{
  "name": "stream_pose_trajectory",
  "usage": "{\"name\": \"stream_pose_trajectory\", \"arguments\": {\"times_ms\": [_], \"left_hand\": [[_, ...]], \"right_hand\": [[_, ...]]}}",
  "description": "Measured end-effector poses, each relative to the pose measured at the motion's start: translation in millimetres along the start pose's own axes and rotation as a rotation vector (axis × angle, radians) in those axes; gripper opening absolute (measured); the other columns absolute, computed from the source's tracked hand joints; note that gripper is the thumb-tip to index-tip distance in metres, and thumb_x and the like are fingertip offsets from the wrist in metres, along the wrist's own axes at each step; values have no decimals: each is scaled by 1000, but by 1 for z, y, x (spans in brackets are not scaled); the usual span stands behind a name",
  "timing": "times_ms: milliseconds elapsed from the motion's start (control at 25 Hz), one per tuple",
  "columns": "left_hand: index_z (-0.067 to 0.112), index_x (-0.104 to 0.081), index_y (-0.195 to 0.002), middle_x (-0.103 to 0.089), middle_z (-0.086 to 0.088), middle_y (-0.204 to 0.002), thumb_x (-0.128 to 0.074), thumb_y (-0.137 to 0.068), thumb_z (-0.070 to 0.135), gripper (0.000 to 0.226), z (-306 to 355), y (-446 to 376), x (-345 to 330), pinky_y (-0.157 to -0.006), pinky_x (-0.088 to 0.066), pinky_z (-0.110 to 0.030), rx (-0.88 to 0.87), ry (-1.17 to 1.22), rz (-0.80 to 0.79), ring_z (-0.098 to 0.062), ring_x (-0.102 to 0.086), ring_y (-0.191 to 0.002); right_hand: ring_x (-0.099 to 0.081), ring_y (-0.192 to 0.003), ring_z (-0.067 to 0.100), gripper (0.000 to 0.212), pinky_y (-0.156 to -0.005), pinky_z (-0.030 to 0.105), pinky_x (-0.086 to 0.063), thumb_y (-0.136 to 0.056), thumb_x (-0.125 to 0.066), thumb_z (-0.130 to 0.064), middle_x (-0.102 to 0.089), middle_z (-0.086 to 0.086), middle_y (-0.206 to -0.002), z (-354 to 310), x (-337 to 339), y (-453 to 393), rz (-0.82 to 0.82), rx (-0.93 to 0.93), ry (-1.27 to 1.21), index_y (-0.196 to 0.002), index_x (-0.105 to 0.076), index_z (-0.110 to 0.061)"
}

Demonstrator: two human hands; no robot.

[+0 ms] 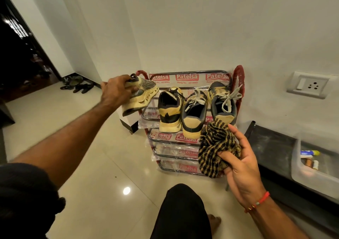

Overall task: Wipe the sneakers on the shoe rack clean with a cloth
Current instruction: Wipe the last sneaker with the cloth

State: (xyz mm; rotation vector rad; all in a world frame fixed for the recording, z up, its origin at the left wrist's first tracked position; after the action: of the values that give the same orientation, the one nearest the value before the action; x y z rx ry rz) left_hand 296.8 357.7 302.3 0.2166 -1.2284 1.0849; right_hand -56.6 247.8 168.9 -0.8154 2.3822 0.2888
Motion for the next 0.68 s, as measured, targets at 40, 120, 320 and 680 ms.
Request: {"name": "stream_pose_trajectory", "arguments": {"times_ms": [40, 120, 320, 680], "left_hand": [[20, -64, -132, -69, -8, -124, -71, -94, 40, 44, 5, 4, 16, -107, -29, -44, -2, -10, 9, -30, -55, -120], [21, -66, -128, -70, -8, -119, -73, -91, 44, 44, 16, 14, 48, -107, -40, -48, -22, 3, 25, -30, -59, -114], [19, -66, -121, -67, -2, -113, -75, -90, 35, 35, 75, 61, 100, -84, -58, -44, -111, 198, 7, -23, -63, -102], [31, -68, -103, -74, 5, -100, -72, -93, 27, 11, 213, 164, 16, -70, -64, -34, -118, 699, -458, -14, -73, -90]], "right_hand": [[-67, -113, 21, 69, -76, 33, -60, -86, -46, 23, -68, 3, -124, -3, -1, 3, -10, 10, -8, -135, -56, -26], [-66, -114, 22, 69, -78, 36, -60, -86, -46, 22, -67, 4, -126, -11, 1, 9, -24, 26, -28, -135, -56, -26], [-63, -119, 26, 68, -83, 43, -59, -87, -43, 21, -64, 7, -131, -31, 17, 25, -14, 48, -80, -135, -57, -25], [-58, -124, 33, 65, -99, 50, -49, -86, -34, 19, -63, 13, -132, -108, 107, 52, 137, 207, -103, -137, -54, -16]]}}
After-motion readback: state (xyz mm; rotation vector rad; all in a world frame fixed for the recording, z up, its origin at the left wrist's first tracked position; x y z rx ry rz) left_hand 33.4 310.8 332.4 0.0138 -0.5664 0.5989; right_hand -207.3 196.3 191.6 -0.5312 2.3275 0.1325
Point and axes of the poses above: each hand's wrist, its own y-axis away from the middle knuckle, its own x-axis out of the back of the hand, z = x × y, the point moved 3 cm from there along -y, towards the middle knuckle
